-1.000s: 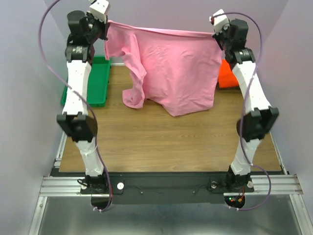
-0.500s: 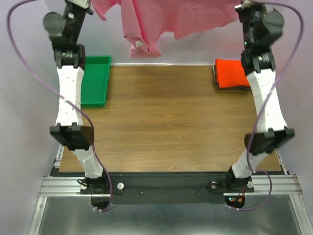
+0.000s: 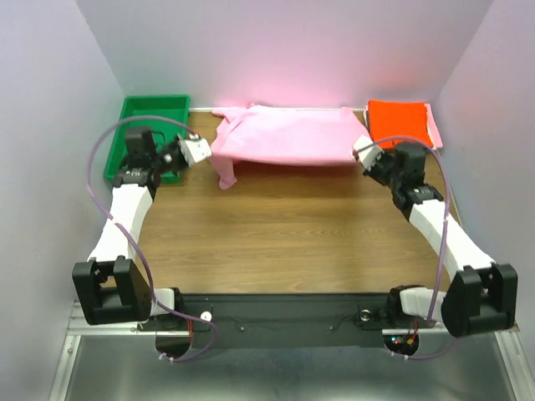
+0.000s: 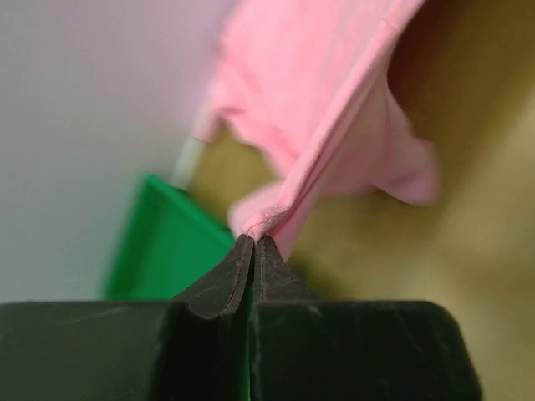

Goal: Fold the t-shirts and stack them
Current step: Flatten the tshirt out

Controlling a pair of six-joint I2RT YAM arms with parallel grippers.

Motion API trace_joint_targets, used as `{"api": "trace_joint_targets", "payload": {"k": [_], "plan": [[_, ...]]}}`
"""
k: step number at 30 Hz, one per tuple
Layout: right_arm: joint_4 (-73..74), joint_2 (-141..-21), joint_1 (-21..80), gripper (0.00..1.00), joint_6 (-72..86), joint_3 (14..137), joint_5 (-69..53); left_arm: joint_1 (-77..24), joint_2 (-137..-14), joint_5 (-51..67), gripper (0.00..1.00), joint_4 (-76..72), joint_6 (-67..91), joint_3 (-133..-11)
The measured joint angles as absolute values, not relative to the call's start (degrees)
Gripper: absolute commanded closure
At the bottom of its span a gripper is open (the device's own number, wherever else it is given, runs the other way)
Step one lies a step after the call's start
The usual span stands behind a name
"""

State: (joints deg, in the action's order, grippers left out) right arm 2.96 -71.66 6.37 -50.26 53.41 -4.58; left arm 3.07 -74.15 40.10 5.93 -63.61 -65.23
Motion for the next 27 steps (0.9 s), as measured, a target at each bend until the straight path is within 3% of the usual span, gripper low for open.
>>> {"api": "trace_joint_targets", "payload": {"k": [5,10,11,13,15,16,18,23,27], "plan": [[13.9,-60.9,6.3,0.99,-53.8,47.4,-5.4,0.4,-70.5,39.8,1.0,24.6,-67.8,-58.3],[20.3,-52.4,5.5,0.99,-57.6,44.4,-5.0,-7.8,-63.4,39.4,1.0,33.2,-67.5,-57.5],[22.9,-51.6,5.5,0.94,-58.4,43.4,-5.0,-8.7,-62.8,39.4,0.89,34.7,-67.5,-57.1],[26.9,-51.1,5.4,0.73,-59.5,42.0,-5.0,-11.5,-62.3,39.3,0.69,38.5,-67.7,-55.7],[32.8,-51.4,5.3,0.52,-60.8,41.2,-5.3,-14.7,-62.5,38.9,0.62,42.4,-68.2,-54.1],[36.0,-51.8,5.3,0.36,-61.4,41.2,-5.2,-16.5,-62.5,38.9,0.6,44.9,-68.4,-53.1],[40.4,-52.1,5.2,0.22,-62.4,41.2,-5.7,-18.8,-62.5,39.6,0.58,49.6,-68.7,-52.3],[48.6,-52.4,5.2,0.18,-62.2,45.6,-9.0,-18.5,-62.4,40.1,0.59,52.7,-67.3,-52.4],[49.2,-57.4,5.2,0.24,-59.4,53.0,-11.1,-13.2,-64.6,40.8,0.63,48.6,-61.6,-53.4]]}}
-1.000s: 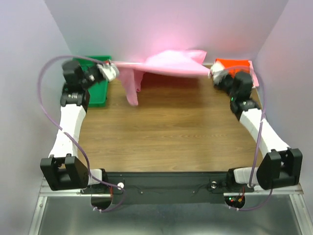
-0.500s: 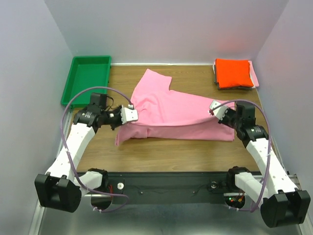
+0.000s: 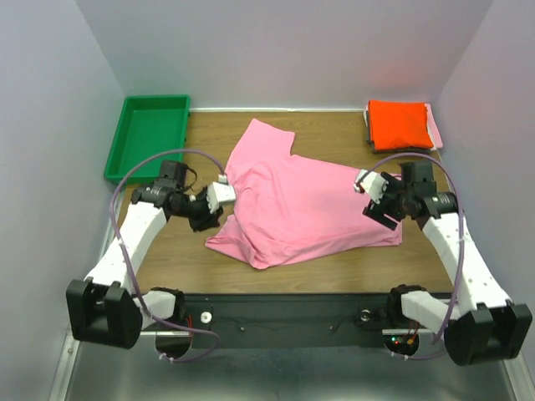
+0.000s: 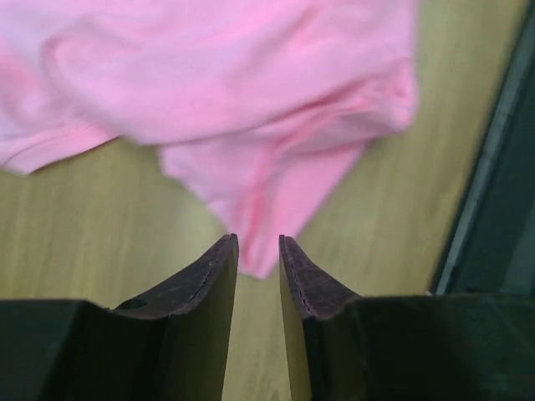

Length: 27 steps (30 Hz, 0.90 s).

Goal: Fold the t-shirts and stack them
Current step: Flatten the tshirt out

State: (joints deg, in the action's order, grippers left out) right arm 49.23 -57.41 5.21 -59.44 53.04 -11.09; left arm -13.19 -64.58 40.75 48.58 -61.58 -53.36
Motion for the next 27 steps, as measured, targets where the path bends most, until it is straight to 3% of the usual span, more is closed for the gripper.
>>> {"api": "trace_joint_targets", "payload": {"k": [8,12,18,21,22,26,27], "plan": [[40.4,-78.4,5.0,0.39,-46.3,56.1,-6.9,-5.6,-90.5,36.1,0.47,25.6,-40.6,-67.4],[37.5,-87.9,3.6,0.45,-40.1,60.4,-3.9,-5.7,-102.0,34.4,0.5,18.8,-32.8,-72.5],[32.8,-96.3,1.1,0.47,-35.0,66.0,-0.1,-8.4,-107.1,28.5,0.51,13.7,-25.5,-72.5],[31.0,-100.7,0.5,0.47,-33.6,68.3,0.5,-10.3,-109.1,25.1,0.64,11.3,-23.3,-72.6],[30.2,-102.8,0.4,0.47,-33.0,69.1,0.5,-10.7,-109.7,24.0,0.75,10.9,-22.8,-72.6],[29.0,-106.6,0.4,0.48,-32.3,70.5,0.9,-12.1,-111.7,18.3,1.0,9.9,-23.0,-73.2],[28.5,-106.7,0.4,0.48,-32.4,70.6,0.9,-12.1,-111.7,17.6,1.0,10.1,-23.2,-73.2]]}}
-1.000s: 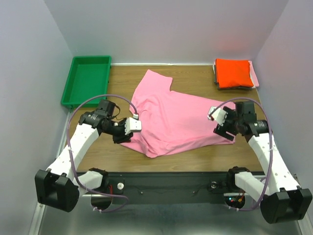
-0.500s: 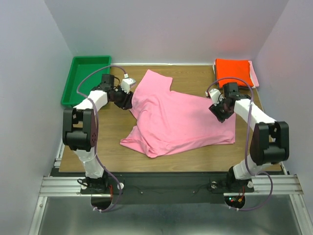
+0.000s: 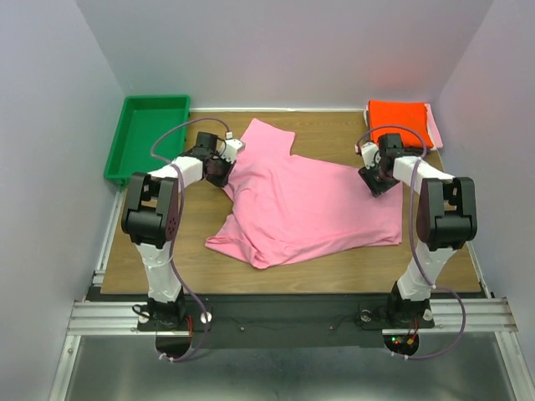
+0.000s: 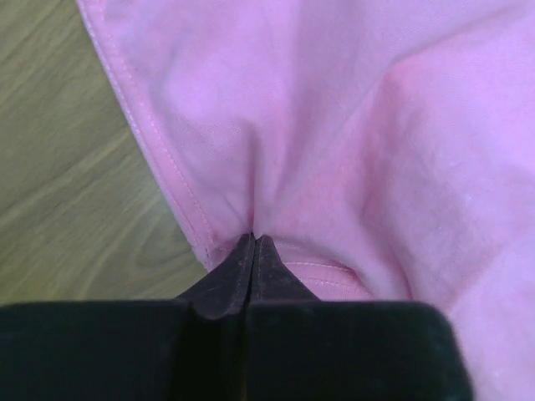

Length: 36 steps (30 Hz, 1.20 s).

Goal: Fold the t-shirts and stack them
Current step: Flatten the tshirt out

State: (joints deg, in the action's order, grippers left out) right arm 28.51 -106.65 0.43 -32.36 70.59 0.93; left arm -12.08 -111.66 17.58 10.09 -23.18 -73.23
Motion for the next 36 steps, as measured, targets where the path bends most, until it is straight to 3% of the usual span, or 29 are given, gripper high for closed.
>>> {"api": "trace_joint_targets", "payload": {"k": [7,9,12,17,23,26,36], "plan": [[26.1,-103.4,0.4,0.5,-35.1,65.5,-0.8,-10.5,-101.5,11.4,1.0,14.1,-31.5,-61.6],[27.8,-100.2,0.4,0.4,-36.1,62.5,-3.1,-9.9,-97.1,11.0,0.75,19.0,-34.3,-58.0],[33.0,-95.0,0.4,0.32,-36.4,59.4,-6.6,-9.6,-93.5,11.2,0.56,25.2,-36.9,-57.7],[36.7,-90.5,-1.0,0.31,-35.9,63.6,-9.1,-9.2,-93.7,13.8,0.53,28.8,-37.6,-68.3],[35.4,-98.6,-8.3,0.25,-34.4,74.7,-10.6,-8.9,-103.6,16.8,0.49,24.5,-35.2,-85.2],[35.4,-103.1,-11.5,0.24,-33.6,76.5,-11.0,-8.6,-108.4,17.6,0.43,23.3,-34.1,-86.8],[36.0,-113.0,-12.6,0.28,-29.7,81.2,-14.7,-8.5,-119.8,19.1,0.42,23.2,-30.5,-89.7]]}}
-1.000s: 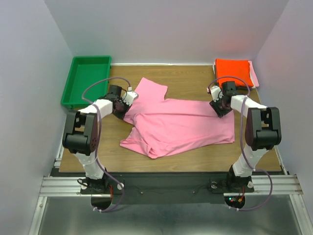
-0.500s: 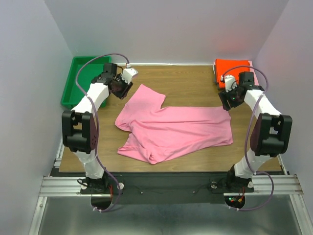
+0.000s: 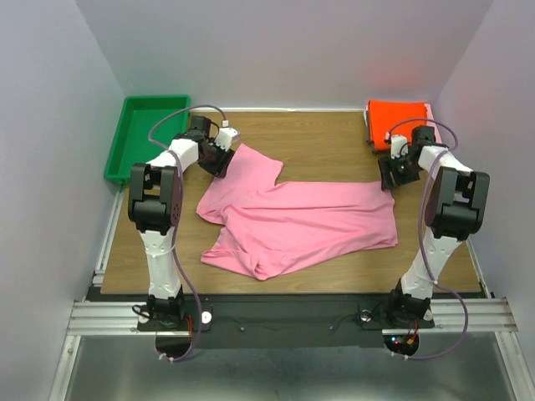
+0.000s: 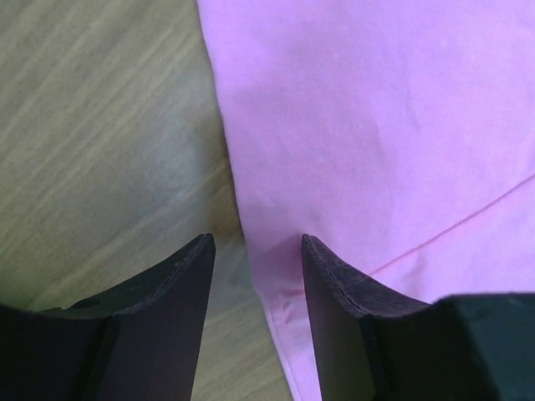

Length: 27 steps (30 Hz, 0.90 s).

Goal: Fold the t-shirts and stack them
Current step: Flatten the tshirt out

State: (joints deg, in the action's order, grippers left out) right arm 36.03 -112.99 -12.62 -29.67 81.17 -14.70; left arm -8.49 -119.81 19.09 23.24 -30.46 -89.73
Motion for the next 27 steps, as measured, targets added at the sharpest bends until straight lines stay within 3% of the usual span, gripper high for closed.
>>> {"api": "trace_joint_targets", "payload": {"k": [8,20,26,27], "plan": [[35.9,-116.9,-12.6,0.34,-27.1,85.4,-16.8,-8.5,-123.2,20.4,0.42,22.2,-28.6,-97.3],[35.1,-117.3,-13.2,0.51,-27.2,85.4,-17.1,-10.7,-130.7,20.9,0.42,21.8,-26.5,-104.5],[34.2,-117.4,-13.3,0.81,-27.6,85.3,-17.6,-12.3,-130.7,18.2,0.53,19.9,-25.8,-103.4],[34.2,-117.5,-13.3,0.92,-27.5,85.3,-18.2,-12.4,-130.5,17.9,0.58,19.5,-25.6,-102.9]]}}
